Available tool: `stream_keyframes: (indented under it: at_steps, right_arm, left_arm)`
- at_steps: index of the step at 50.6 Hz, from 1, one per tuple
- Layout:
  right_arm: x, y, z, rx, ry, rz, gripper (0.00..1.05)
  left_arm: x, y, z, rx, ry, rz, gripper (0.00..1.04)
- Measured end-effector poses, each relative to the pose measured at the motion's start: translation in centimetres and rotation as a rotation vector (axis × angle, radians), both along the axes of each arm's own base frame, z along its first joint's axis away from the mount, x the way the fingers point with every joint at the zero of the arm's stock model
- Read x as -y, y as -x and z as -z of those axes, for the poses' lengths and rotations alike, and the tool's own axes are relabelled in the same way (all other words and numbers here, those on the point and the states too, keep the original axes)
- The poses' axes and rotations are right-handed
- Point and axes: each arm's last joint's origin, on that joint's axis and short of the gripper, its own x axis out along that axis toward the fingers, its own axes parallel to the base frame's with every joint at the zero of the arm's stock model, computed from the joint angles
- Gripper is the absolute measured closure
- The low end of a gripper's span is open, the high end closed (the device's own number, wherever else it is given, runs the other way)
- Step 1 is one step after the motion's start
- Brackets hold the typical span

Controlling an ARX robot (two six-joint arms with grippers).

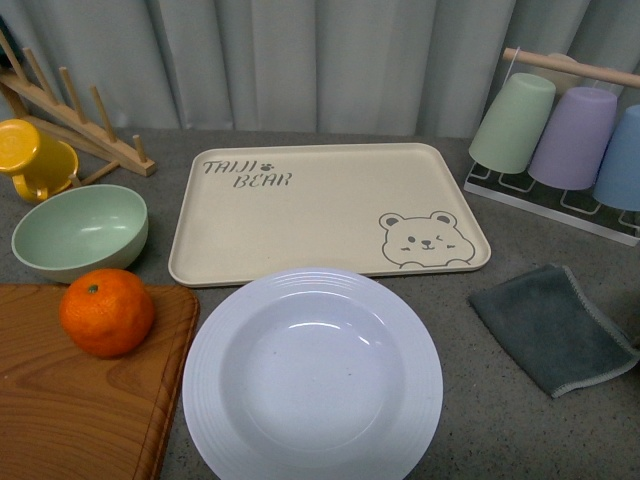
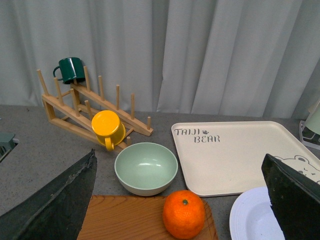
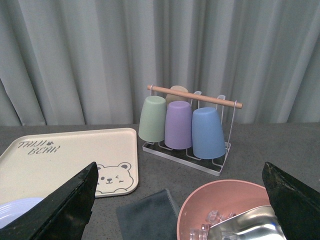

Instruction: Place orange and plate with both arms

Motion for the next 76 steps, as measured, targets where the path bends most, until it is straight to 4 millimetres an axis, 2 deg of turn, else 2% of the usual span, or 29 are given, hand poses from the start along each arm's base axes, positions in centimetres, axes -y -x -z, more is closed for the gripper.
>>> stream_keyframes:
  at_steps: [76]
  right_arm:
    - [0.0, 0.0, 0.0, 0.0, 0.0, 0.0, 0.09]
  left_arm:
    - [0.0, 0.0, 0.0, 0.0, 0.0, 0.0, 0.06]
